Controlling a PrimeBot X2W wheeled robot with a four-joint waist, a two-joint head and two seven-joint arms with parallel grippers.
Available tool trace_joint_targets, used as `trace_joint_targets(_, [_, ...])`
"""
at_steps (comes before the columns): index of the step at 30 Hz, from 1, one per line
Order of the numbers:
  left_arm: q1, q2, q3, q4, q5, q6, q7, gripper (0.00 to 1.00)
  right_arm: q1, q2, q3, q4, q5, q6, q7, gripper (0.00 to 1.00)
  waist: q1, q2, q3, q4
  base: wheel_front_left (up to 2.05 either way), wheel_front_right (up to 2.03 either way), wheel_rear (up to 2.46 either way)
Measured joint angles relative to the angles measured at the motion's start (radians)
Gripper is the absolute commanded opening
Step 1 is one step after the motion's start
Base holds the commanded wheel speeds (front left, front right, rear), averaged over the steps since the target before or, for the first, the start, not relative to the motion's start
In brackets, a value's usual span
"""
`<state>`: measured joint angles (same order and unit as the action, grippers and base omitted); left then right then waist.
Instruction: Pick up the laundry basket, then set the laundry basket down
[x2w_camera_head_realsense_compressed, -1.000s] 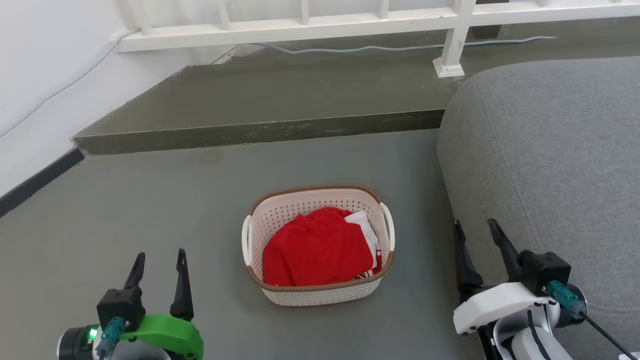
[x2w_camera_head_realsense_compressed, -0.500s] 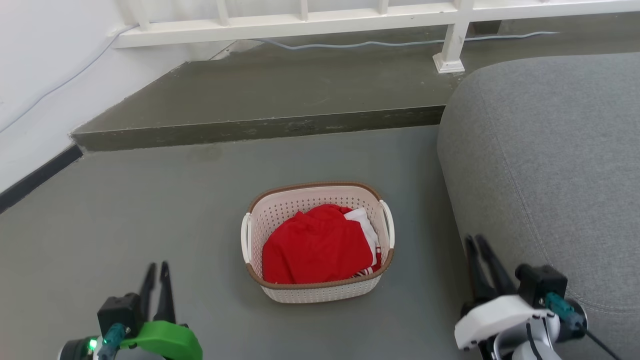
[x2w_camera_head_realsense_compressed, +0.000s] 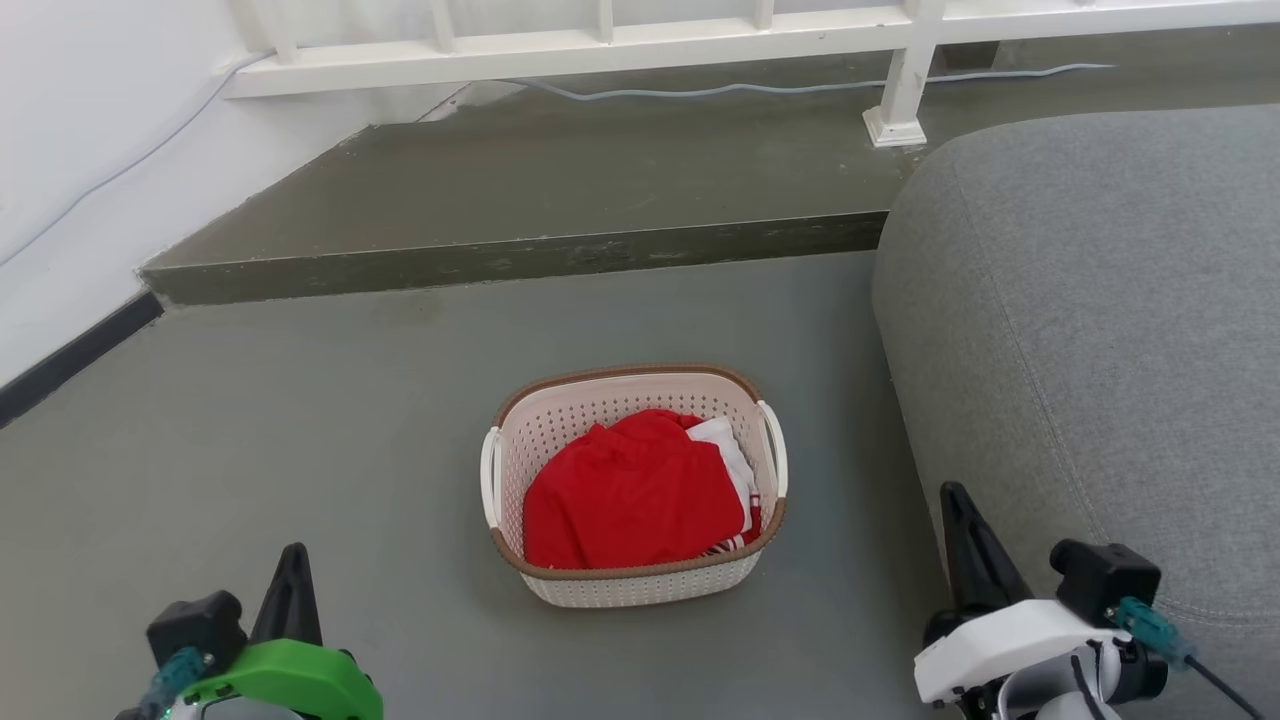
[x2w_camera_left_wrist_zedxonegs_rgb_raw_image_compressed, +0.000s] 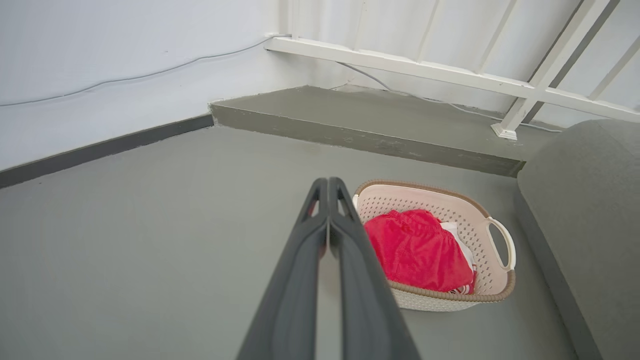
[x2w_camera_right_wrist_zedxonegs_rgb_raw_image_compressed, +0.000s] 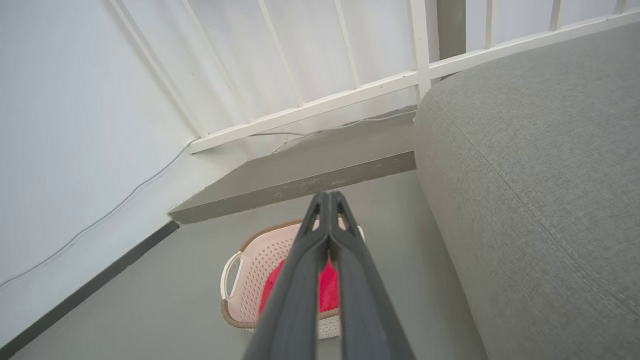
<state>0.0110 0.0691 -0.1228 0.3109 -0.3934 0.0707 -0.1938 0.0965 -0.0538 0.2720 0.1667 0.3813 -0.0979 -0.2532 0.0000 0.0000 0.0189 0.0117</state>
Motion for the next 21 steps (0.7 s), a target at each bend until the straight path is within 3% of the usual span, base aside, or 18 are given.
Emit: trace_joint_targets(21, [-0.008,-0.011,0.045,0.002,-0.271,-0.037,0.079,0.0,-0.007,-0.005,-0.077,-0.005,0.301,0.027,0.062,0.0,0.0,0.0,-0.003,-0.001,0.0,0.0,0.0])
